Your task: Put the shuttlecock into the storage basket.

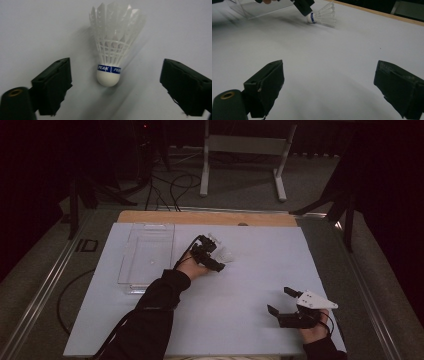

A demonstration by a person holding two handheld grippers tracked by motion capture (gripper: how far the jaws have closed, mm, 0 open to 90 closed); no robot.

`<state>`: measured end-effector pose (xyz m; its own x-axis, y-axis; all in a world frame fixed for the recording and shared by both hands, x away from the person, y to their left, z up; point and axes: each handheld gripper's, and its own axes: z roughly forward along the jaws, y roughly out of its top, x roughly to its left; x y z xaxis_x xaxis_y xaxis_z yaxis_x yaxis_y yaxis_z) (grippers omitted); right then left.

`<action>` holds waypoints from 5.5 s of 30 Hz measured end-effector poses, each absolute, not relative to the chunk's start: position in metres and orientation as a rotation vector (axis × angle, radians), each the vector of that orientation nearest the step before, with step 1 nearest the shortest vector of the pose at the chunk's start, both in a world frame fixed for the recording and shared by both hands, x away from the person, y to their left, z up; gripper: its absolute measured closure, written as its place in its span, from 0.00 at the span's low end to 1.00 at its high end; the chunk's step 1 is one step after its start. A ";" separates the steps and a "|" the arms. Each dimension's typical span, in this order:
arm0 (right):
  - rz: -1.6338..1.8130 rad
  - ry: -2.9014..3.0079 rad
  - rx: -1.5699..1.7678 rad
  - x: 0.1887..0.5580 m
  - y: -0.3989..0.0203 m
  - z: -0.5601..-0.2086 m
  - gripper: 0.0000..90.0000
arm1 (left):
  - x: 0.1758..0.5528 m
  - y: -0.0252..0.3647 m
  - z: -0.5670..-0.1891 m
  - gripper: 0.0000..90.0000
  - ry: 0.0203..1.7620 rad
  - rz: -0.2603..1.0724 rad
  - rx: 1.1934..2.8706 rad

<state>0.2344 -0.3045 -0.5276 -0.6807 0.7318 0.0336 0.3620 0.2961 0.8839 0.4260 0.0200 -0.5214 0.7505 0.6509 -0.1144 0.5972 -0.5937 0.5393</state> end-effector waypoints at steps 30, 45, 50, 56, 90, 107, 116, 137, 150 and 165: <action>1.355 2.200 0.984 0.235 -0.305 -0.528 0.11 | 0.429 0.016 -0.538 0.63 0.935 0.151 2.453; 1.359 2.198 0.987 0.235 -0.306 -0.528 0.11 | 0.428 0.011 -0.534 0.73 0.911 0.120 2.479; 1.360 2.195 0.993 0.235 -0.306 -0.528 0.11 | 0.427 0.010 -0.527 0.73 0.891 0.115 2.483; 1.358 2.195 0.992 0.235 -0.305 -0.527 0.11 | 0.424 0.010 -0.519 0.73 0.869 0.104 2.484; 1.355 2.191 0.992 0.235 -0.306 -0.527 0.11 | 0.394 0.018 -0.464 0.73 0.670 0.039 2.536; 1.351 2.189 0.990 0.235 -0.305 -0.526 0.11 | 0.369 0.020 -0.436 0.73 0.544 0.006 2.561; 1.354 2.186 0.988 0.235 -0.305 -0.526 0.11 | 0.358 0.022 -0.417 0.73 0.497 0.007 2.561; 1.357 2.177 0.985 0.235 -0.305 -0.524 0.11 | 0.350 0.059 -0.379 0.73 0.505 0.019 2.543; 1.355 2.174 0.987 0.235 -0.305 -0.524 0.11 | 0.349 0.089 -0.358 0.73 0.564 0.087 2.542; 1.352 2.174 0.983 0.235 -0.305 -0.524 0.11 | 0.347 0.133 -0.355 0.73 0.683 0.124 2.522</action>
<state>0.2352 -0.3052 -0.5241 -0.6748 0.7373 0.0315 0.3542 0.2862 0.8903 0.3472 0.1329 -0.3553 0.8687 0.4932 -0.0456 0.4454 -0.7377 0.5073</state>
